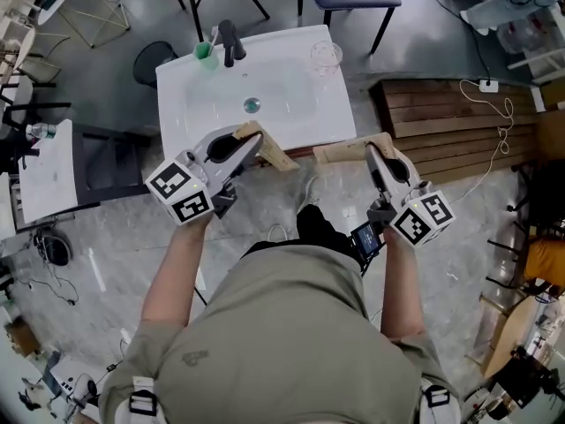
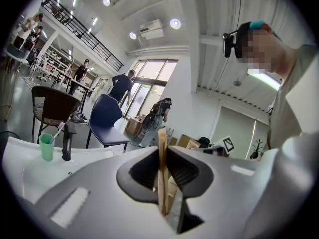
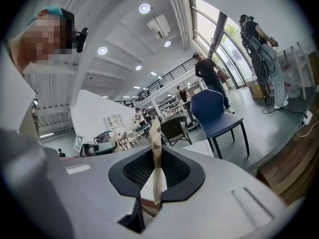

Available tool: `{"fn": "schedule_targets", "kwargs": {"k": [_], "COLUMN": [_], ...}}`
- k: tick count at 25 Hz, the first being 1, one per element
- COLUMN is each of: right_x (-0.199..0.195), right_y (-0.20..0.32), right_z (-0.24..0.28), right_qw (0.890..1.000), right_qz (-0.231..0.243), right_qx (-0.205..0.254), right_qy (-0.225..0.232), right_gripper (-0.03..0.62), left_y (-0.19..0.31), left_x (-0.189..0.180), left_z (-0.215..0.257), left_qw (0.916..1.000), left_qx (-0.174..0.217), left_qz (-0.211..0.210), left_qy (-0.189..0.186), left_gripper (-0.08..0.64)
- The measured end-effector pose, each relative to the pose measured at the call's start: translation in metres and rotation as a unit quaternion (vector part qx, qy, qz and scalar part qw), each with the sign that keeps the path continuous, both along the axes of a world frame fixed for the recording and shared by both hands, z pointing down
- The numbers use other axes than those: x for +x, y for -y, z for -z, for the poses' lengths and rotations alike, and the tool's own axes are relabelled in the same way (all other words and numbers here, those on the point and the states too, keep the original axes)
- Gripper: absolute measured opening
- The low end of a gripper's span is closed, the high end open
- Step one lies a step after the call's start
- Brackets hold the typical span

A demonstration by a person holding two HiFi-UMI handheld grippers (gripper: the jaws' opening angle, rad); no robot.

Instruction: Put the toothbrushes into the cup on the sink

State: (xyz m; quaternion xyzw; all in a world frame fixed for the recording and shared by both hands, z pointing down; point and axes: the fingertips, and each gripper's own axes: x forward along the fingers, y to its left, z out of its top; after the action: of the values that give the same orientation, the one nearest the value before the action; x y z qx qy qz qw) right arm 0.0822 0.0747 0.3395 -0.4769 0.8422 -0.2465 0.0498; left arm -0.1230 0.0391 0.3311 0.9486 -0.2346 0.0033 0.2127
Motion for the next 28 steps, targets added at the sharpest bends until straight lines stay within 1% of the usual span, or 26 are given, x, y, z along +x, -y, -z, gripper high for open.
{"fn": "schedule_targets", "kwargs": {"k": [8,12,19,28], "right_x": [0.027,0.037,0.052,0.065], "right_y": [0.03,0.054,0.1,0.15], "right_z": [-0.007,-0.009,0.001,0.0], "right_qw": [1.0,1.0,1.0,0.999], "right_qz": [0.003,0.009,0.015,0.032], "right_qx": [0.008,0.003,0.01,0.013], "right_qy": [0.02,0.023,0.016,0.0], "right_gripper": [0.043,0.043,0.043,0.043], "left_y": [0.021,0.04,0.076,0.11], "left_x": [0.021,0.031,0.044,0.056], "left_z": [0.004,0.005,0.008,-0.003], "left_qw": [0.9997,0.9995,0.9991,0.9978], "left_qx": [0.003,0.004,0.003,-0.003], "left_qz": [0.003,0.012,0.031,0.063], "left_qy": [0.023,0.029,0.027,0.022], "left_gripper": [0.052,0.052,0.052,0.052]}}
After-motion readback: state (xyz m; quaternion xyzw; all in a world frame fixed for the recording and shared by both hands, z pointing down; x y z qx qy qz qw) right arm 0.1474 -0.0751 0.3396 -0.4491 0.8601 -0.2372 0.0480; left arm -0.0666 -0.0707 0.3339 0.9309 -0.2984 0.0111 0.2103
